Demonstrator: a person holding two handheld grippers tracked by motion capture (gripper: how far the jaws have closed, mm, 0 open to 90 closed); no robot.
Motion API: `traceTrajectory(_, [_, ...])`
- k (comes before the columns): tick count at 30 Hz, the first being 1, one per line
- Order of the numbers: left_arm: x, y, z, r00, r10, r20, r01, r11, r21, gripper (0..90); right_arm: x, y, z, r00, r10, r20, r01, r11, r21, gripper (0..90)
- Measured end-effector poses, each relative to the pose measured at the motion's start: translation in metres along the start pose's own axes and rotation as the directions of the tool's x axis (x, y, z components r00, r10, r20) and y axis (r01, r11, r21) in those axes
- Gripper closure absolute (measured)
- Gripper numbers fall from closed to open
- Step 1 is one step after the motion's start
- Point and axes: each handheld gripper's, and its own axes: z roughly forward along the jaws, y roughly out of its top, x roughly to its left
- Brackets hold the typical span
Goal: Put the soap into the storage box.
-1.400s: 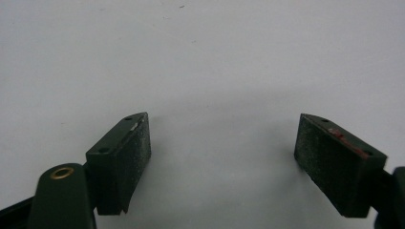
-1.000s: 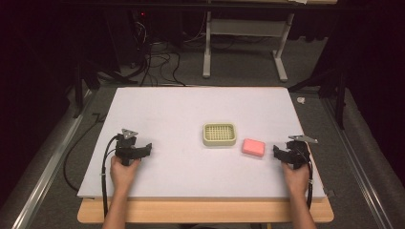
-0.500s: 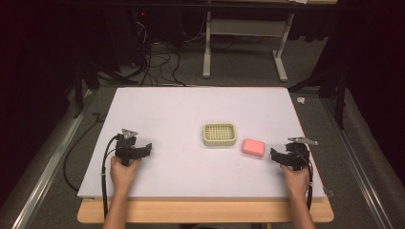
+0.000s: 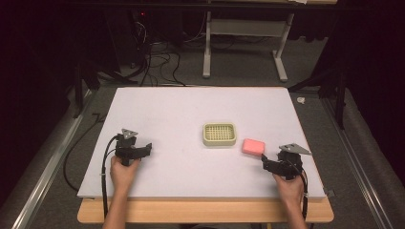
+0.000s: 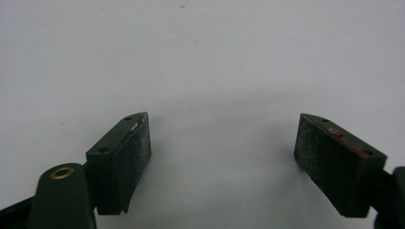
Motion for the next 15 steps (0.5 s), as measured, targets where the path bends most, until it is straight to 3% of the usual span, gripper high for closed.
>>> traceTrajectory(15, [0.000,0.000,0.000,1.0000,-0.001,0.000,0.001,1.0000,-0.001,20.6,0.032,0.011,0.004,0.9964,-0.060,-0.059,0.061,0.998,0.004,20.1])
